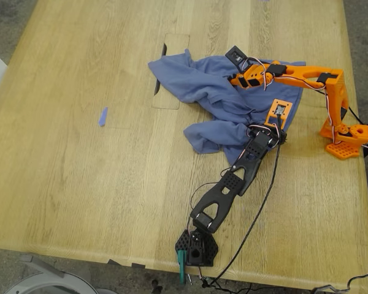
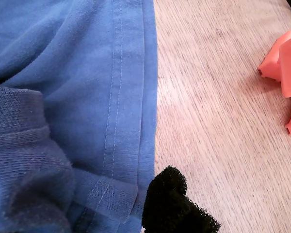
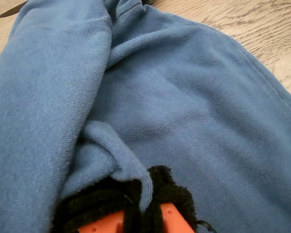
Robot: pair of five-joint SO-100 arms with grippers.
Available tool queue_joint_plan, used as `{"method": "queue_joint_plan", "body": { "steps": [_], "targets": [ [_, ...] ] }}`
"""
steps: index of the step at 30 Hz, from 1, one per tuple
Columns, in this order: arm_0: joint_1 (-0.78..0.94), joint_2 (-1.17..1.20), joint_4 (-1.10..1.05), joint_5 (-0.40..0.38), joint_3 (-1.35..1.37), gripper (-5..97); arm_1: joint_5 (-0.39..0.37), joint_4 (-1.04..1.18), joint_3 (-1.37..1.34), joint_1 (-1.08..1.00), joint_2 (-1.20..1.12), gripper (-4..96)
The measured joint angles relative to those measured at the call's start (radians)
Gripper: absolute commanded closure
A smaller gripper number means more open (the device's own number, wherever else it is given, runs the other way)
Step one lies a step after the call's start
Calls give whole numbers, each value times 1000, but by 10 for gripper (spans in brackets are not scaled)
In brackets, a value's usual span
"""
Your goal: Fold a T-shirt
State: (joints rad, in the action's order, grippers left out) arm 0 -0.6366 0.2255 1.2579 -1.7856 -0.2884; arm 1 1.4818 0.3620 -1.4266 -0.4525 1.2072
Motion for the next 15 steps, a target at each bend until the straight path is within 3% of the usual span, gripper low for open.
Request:
{"method": "queue_joint_plan", "body": {
  "steps": [15],
  "targets": [
    [-152,-57,97,6,0,328,0,0,-29,0,25,916]
  ]
}}
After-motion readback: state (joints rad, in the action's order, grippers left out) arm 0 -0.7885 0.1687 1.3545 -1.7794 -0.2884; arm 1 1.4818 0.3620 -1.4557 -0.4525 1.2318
